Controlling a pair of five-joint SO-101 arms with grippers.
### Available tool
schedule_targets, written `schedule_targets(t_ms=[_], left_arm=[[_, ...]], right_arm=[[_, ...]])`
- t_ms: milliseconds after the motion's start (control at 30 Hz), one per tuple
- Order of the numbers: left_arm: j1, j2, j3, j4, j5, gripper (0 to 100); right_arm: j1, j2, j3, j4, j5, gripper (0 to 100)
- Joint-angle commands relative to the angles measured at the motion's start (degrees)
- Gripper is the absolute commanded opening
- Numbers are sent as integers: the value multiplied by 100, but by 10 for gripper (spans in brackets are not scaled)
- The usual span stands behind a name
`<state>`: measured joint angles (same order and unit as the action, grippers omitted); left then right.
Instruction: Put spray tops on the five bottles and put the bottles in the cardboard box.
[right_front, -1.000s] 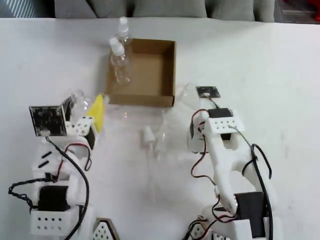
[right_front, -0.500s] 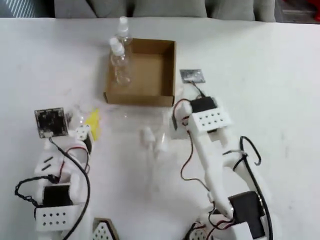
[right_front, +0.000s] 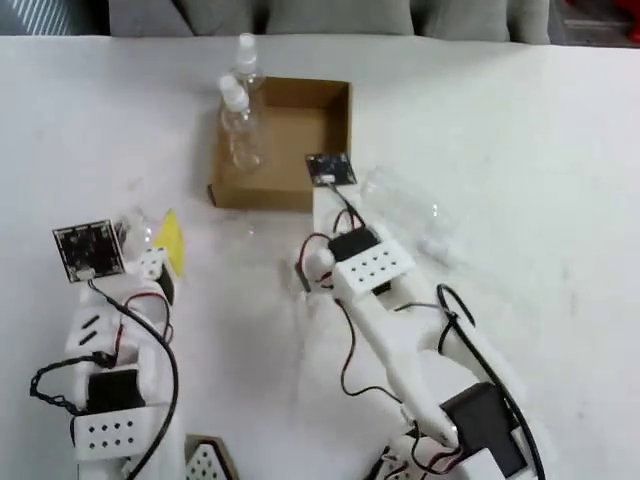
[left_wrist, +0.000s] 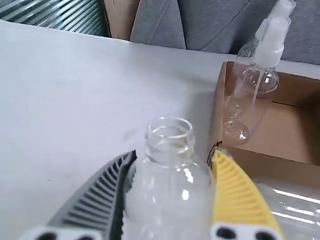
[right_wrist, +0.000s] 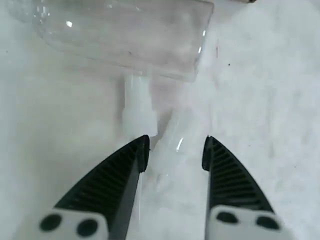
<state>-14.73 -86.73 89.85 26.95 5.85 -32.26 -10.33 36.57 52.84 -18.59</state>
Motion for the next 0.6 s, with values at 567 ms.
schedule_targets(t_ms=[567], left_arm=[[13,-145,-35,-167,-18,20]], right_arm=[[48,1279,-633,-40,-255,82]])
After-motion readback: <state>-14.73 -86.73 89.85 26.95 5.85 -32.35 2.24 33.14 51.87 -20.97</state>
